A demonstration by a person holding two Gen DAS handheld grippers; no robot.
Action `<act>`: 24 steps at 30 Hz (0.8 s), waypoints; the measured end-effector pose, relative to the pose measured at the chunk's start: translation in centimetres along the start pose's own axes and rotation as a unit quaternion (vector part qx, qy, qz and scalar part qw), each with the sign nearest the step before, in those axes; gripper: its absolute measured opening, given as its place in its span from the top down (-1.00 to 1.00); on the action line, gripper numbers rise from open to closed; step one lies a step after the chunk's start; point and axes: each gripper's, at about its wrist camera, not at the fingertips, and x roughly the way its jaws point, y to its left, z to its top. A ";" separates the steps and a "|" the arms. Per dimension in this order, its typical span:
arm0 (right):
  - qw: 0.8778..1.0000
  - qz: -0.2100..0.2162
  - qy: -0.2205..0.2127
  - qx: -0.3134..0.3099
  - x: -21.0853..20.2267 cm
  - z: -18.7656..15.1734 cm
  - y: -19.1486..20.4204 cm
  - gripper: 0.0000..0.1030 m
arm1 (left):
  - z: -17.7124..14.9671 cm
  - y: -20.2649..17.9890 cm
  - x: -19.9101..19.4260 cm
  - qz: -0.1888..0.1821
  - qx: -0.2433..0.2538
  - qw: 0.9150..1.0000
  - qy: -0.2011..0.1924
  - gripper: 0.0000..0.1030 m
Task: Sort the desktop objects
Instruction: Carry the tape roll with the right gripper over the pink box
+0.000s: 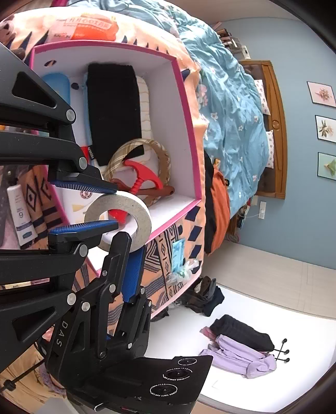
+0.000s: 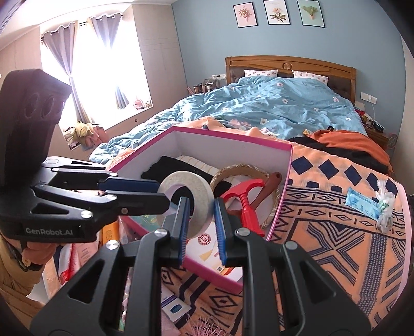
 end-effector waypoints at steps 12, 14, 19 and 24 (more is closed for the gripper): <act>1.000 -0.008 0.017 0.009 2.0 1.3 -1.5 0.58 | 1.7 0.7 2.2 0.009 -0.003 1.000 0.013 0.61; 1.000 -0.013 0.022 0.007 2.3 1.5 -1.7 0.58 | 1.9 0.9 2.7 0.010 -0.007 1.000 0.015 0.61; 0.999 -0.020 0.031 0.004 3.2 2.0 -2.2 0.58 | 2.1 1.3 3.7 0.013 -0.013 1.000 0.024 0.61; 0.999 -0.025 0.040 0.001 4.1 2.5 -2.6 0.58 | 2.5 1.9 4.5 0.015 -0.021 0.999 0.028 0.61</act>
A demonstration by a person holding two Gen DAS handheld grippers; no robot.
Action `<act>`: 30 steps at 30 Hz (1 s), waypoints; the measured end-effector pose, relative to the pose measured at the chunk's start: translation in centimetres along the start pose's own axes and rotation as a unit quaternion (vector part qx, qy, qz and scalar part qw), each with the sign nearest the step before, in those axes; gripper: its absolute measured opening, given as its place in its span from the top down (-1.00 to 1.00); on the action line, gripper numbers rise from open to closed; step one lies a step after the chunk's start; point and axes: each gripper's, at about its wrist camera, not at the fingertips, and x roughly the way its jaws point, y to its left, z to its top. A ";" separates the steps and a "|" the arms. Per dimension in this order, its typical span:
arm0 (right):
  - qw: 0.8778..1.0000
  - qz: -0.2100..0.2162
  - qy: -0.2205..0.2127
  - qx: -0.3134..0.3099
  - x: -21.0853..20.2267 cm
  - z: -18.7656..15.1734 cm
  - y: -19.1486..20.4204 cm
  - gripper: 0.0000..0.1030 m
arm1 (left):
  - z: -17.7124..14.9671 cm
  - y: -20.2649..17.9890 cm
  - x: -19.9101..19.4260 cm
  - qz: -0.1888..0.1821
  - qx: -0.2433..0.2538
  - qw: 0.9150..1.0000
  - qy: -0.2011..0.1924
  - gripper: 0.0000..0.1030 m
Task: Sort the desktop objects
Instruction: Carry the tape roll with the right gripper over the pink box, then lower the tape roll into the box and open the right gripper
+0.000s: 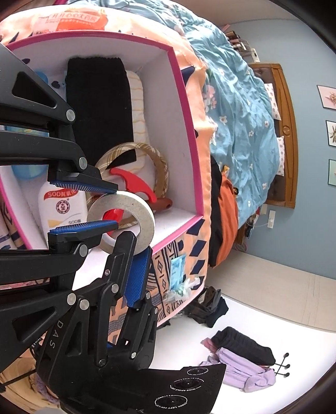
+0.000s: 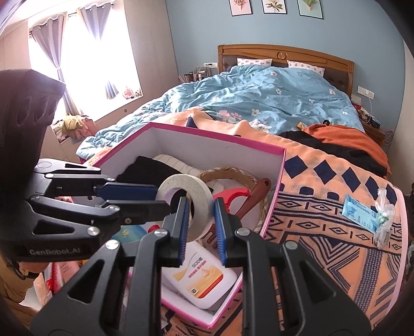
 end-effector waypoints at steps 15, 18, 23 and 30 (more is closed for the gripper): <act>0.999 -0.013 0.036 -0.003 3.3 0.5 -1.1 0.57 | 0.7 1.0 2.4 0.012 -0.010 1.000 0.026 0.61; 0.999 -0.016 0.042 -0.002 3.8 0.7 -1.3 0.58 | 1.0 1.2 3.0 0.010 -0.017 0.999 0.036 0.61; 0.998 -0.013 0.055 0.012 4.9 1.0 -2.2 0.59 | 1.5 2.0 4.2 0.009 -0.032 0.998 0.051 0.61; 0.997 -0.018 0.069 0.016 6.6 1.2 -2.6 0.59 | 1.7 3.3 5.5 0.024 -0.057 0.996 0.065 0.61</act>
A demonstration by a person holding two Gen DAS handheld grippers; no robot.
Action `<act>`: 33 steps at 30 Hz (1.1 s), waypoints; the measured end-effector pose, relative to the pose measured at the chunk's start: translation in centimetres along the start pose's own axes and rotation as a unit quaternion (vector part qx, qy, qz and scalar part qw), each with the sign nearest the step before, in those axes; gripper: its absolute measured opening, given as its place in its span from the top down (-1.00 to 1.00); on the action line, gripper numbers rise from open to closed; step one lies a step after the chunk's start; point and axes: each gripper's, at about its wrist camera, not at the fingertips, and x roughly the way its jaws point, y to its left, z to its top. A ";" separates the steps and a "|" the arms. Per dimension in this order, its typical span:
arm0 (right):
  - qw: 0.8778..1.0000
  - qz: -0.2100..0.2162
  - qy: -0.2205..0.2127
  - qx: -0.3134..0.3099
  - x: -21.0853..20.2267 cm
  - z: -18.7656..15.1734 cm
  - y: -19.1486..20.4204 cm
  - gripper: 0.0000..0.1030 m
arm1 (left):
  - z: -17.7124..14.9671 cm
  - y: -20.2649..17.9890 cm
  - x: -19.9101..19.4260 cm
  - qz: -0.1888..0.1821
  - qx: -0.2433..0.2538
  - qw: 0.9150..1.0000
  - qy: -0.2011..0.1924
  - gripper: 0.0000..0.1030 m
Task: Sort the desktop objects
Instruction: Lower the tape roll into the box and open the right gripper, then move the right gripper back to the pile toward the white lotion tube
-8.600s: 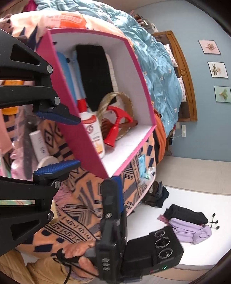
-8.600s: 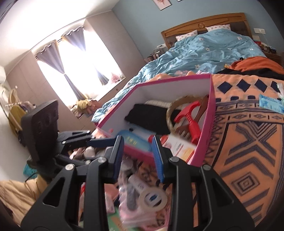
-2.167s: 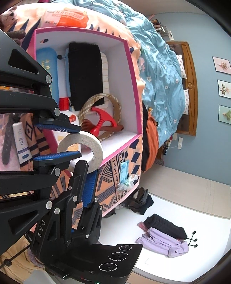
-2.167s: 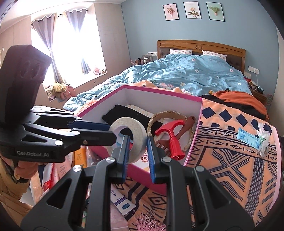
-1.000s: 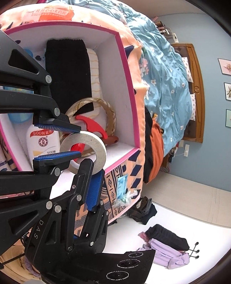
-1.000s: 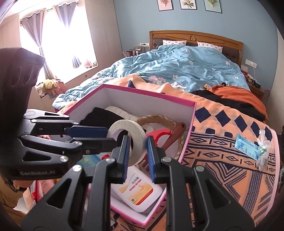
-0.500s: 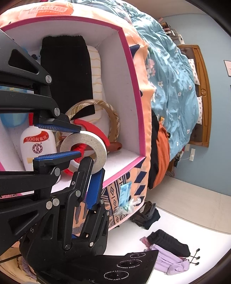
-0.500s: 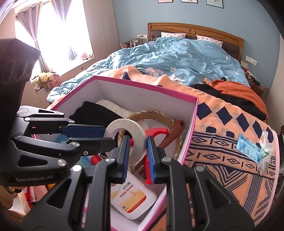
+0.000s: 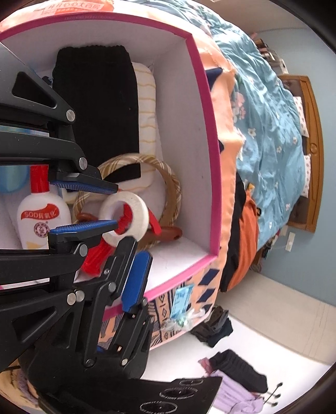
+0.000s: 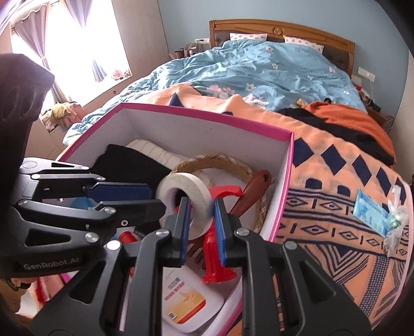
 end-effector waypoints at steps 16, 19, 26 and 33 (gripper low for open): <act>0.999 0.017 -0.030 0.030 -2.3 -1.6 -0.6 0.56 | -2.4 -0.8 -2.7 -0.008 0.021 0.999 -0.046 0.54; 0.998 0.025 -0.041 0.034 -3.3 -2.2 -0.5 0.56 | -3.2 -1.4 -3.9 -0.011 0.032 0.998 -0.061 0.44; 0.995 0.058 -0.077 0.041 -7.0 -4.2 0.1 0.54 | -6.5 -2.6 -7.8 -0.021 0.053 0.993 -0.108 0.43; 0.992 0.081 -0.093 0.013 -10.5 -7.2 2.3 0.47 | -10.2 -3.6 -10.2 -0.028 0.068 0.990 -0.124 0.40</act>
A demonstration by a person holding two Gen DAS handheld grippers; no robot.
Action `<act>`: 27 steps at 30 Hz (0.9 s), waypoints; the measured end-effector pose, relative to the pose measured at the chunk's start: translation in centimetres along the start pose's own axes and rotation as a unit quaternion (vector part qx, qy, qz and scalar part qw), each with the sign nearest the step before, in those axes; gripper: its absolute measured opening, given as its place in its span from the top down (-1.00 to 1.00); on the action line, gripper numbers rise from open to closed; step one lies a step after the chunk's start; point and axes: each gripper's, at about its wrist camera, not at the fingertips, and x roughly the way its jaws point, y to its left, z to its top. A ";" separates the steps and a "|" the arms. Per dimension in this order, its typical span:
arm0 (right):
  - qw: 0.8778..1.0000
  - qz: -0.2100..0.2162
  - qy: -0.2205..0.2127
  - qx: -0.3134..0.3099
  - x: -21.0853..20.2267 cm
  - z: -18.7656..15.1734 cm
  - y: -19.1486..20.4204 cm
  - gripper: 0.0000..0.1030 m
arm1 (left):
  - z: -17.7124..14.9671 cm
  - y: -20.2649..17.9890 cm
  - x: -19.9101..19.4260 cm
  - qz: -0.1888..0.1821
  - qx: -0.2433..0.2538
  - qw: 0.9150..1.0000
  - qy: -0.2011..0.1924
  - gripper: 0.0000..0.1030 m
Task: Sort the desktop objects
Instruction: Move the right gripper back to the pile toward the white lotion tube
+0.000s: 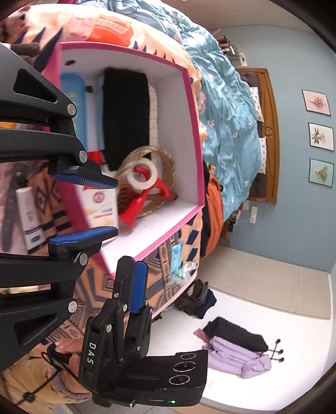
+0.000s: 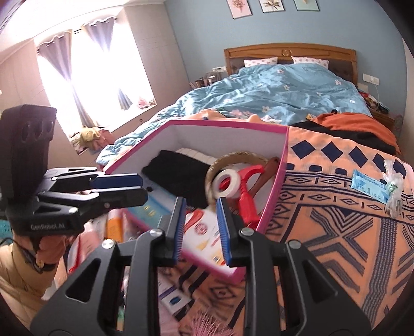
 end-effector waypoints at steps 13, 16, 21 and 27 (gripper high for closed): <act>0.995 0.042 0.083 0.030 1.9 -8.2 2.1 0.42 | -6.2 -1.3 3.9 0.009 0.062 0.994 0.094 0.26; 0.992 0.044 0.111 0.030 2.7 -9.7 2.5 0.42 | -7.0 -1.1 4.8 0.011 0.067 0.991 0.113 0.26; 0.988 0.042 0.147 0.022 3.5 -11.9 3.4 0.43 | -7.9 -0.7 5.7 0.011 0.060 0.989 0.135 0.26; 0.988 0.035 0.149 0.024 3.7 -12.3 3.4 0.42 | -8.8 0.4 4.8 0.005 0.031 0.990 0.137 0.26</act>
